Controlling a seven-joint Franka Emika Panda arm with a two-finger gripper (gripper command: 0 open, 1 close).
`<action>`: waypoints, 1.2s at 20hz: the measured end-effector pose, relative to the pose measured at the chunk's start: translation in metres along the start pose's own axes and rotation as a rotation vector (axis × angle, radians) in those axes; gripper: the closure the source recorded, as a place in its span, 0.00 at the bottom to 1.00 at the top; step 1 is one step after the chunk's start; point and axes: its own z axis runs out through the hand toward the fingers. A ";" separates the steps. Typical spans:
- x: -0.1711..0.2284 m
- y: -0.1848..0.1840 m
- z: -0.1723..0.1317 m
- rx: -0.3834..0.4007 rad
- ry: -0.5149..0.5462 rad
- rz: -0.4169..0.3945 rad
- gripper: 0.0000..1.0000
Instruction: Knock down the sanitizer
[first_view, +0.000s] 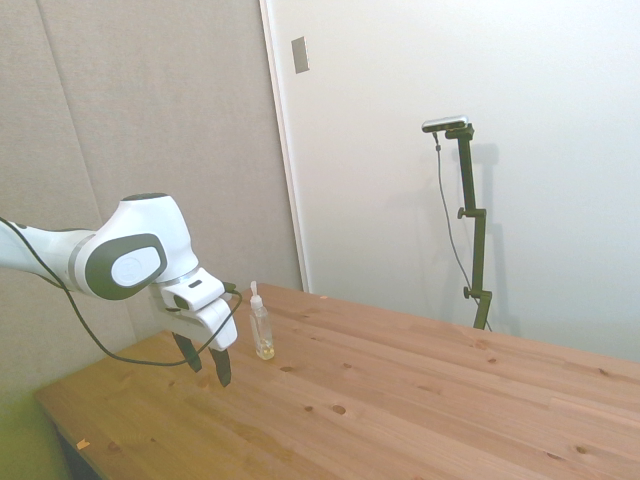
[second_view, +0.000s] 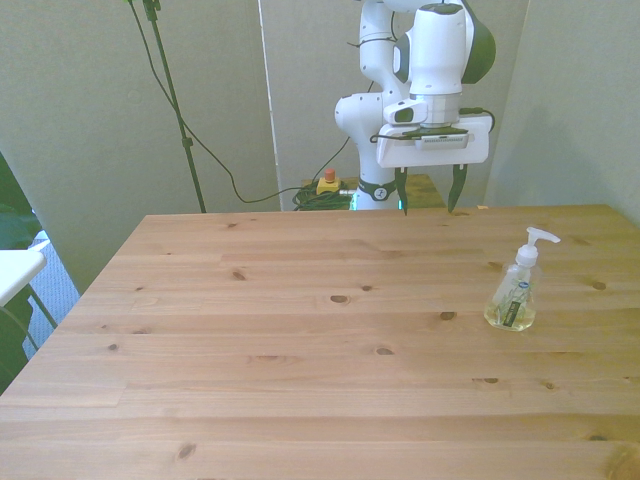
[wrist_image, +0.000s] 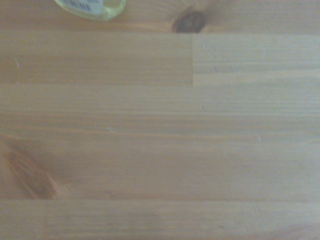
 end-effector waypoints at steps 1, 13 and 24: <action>0.000 -0.007 0.002 0.004 0.005 0.004 1.00; 0.011 -0.095 0.023 -0.003 0.045 0.022 1.00; 0.014 -0.163 0.039 0.004 0.065 0.039 1.00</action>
